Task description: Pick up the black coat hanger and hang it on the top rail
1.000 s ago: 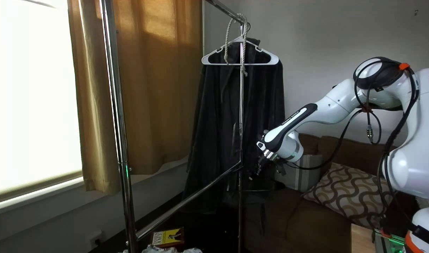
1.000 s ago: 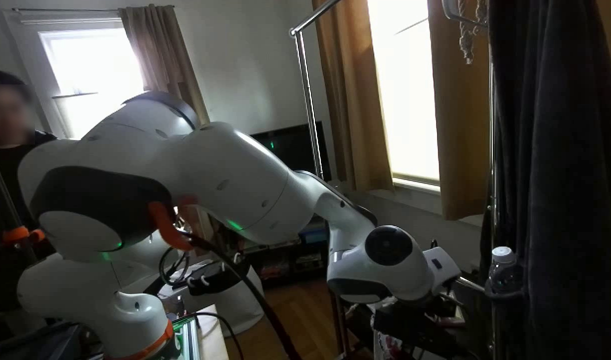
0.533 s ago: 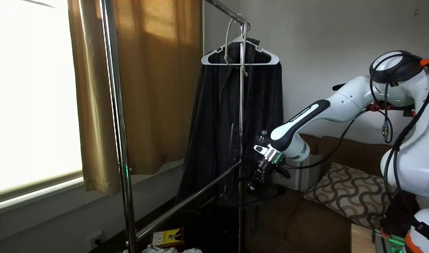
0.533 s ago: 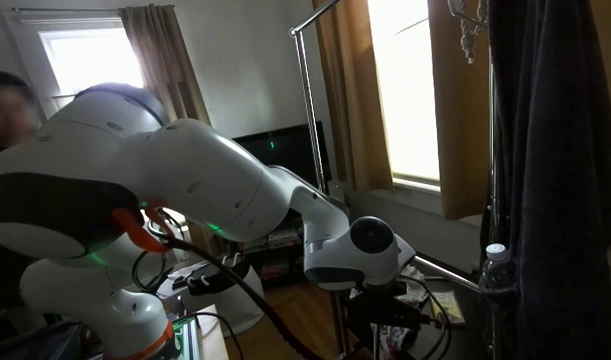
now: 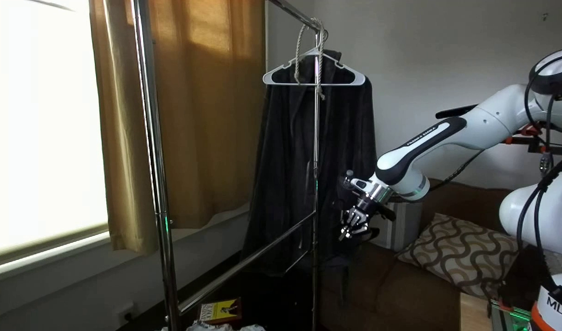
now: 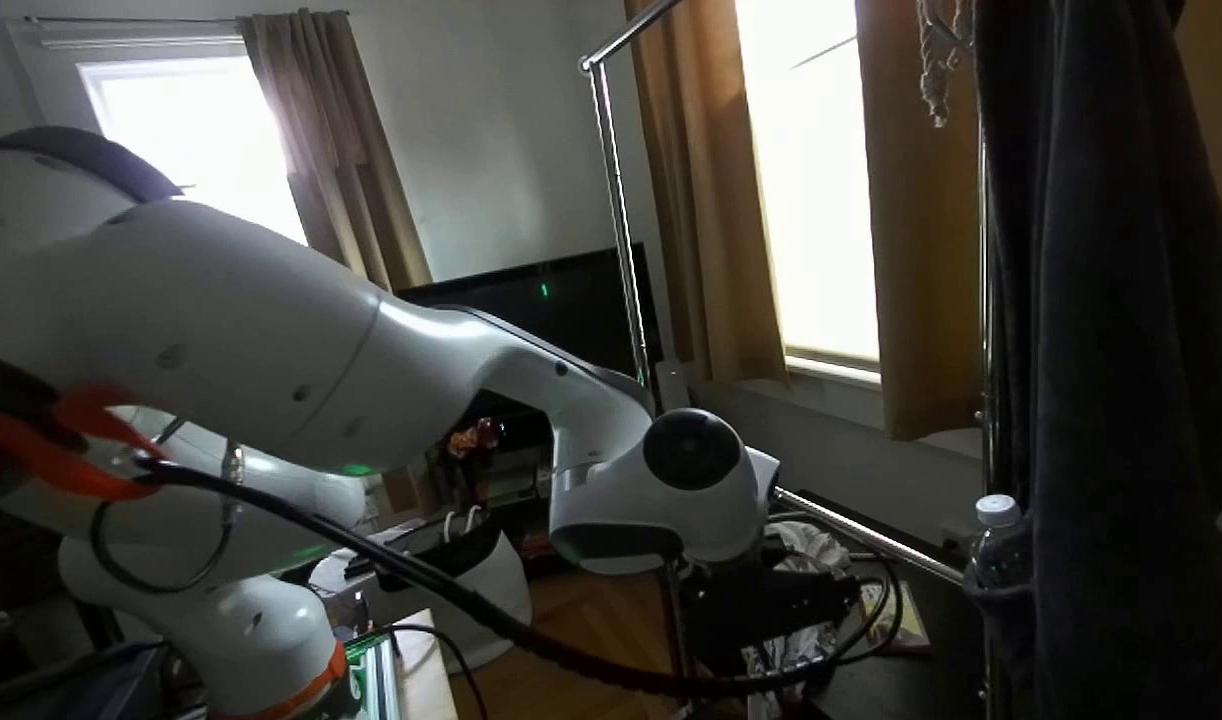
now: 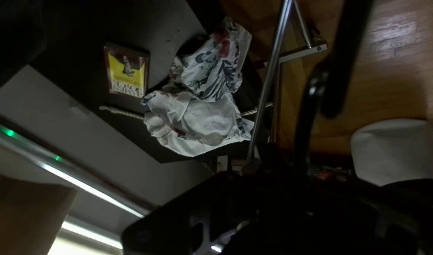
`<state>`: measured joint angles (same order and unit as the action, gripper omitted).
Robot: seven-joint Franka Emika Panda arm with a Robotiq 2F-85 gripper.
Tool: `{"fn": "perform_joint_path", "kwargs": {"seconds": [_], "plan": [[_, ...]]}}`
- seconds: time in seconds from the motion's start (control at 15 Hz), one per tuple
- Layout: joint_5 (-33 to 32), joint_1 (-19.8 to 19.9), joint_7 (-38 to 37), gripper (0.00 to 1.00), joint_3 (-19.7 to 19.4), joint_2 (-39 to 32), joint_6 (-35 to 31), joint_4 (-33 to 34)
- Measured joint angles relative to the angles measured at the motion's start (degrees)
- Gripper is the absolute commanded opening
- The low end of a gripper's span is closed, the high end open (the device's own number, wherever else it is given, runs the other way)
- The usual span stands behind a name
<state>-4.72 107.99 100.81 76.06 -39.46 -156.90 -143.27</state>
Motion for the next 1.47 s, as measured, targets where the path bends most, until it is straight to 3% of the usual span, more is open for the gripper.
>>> {"fn": "perform_joint_path", "kwargs": {"seconds": [0.33, 0.53, 0.8, 1.13, 1.27, 1.47], "plan": [[1.5, 15.28, 2.23, 0.0, 16.12, -6.87, 2.74, 1.6], [2.43, 19.09, -1.97, 0.0, 23.97, -12.65, 8.12, 4.37], [2.62, 18.13, -10.05, 0.01, 29.85, -16.26, 9.49, 7.02], [2.03, 17.85, -11.18, 0.0, 29.08, -16.67, 9.45, 6.93], [2.06, 16.87, -17.34, 0.0, 29.87, -16.39, 7.24, 6.85], [1.39, 12.96, -28.02, 0.0, 34.44, -14.24, 2.23, 7.63]]}}
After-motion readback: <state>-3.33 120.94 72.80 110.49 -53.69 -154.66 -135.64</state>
